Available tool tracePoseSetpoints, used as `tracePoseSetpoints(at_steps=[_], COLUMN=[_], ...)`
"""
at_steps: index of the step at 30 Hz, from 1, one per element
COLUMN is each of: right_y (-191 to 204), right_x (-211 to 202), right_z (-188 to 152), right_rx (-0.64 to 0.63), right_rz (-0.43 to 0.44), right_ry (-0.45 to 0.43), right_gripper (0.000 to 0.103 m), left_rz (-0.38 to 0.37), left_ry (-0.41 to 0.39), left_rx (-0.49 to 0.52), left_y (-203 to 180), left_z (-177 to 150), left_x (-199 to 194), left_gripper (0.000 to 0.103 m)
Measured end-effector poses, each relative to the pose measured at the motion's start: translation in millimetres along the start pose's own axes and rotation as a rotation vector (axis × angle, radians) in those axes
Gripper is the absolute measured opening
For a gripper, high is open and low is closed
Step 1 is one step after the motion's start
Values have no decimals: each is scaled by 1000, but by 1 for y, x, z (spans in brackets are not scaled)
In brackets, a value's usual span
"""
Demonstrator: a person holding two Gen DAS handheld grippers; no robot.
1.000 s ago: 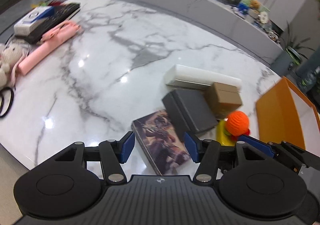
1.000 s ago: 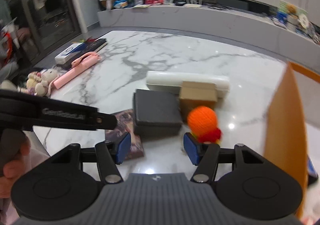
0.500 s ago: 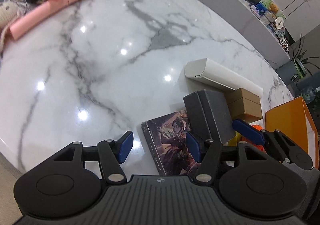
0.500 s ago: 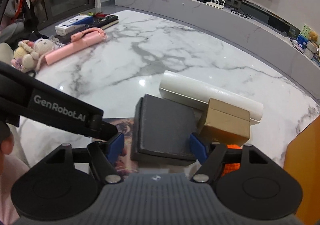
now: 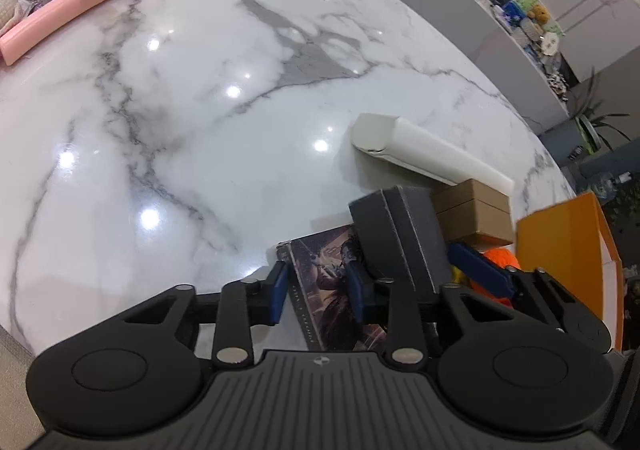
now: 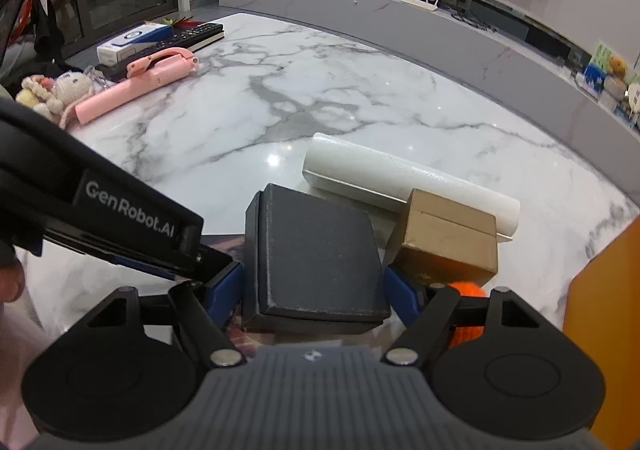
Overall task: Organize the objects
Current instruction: 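Reach the left gripper to the picture book while the right reaches the black box, then grasp the picture book with the left gripper while the right grasps the black box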
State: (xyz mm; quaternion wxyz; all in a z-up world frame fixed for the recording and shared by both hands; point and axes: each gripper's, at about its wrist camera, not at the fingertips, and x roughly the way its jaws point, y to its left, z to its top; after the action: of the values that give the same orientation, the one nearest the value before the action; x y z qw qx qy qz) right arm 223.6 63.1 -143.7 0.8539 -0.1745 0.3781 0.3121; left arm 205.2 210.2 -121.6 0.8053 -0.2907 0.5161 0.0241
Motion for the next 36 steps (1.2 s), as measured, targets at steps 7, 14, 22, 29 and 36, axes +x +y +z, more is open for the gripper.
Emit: tracePoseSetpoints(at_steps=[7,14,22,29,36], right_y=[-3,-15,-46,-61,-64], right_x=[-22,-53,-82,-96,-96], right_z=[-11,-31,-53,-66,-64], right_rx=[101,249,467,530,460], right_rz=[45,124,236,269,193], right_ry=[10,24,57,77,80], right_gripper=[68,57,45,40,42], left_rz=[8,14,-84,-74,-83], left_ry=[-10,-21,17,12,21], left_rx=[62,133,190,222,224], left_y=[-15,-34,-61,-75,-82], left_z=[-17,-35,-54,-62,-63], left_x=[-11,-22,-28,-22,-19], left_gripper=[26,26,1,7,7])
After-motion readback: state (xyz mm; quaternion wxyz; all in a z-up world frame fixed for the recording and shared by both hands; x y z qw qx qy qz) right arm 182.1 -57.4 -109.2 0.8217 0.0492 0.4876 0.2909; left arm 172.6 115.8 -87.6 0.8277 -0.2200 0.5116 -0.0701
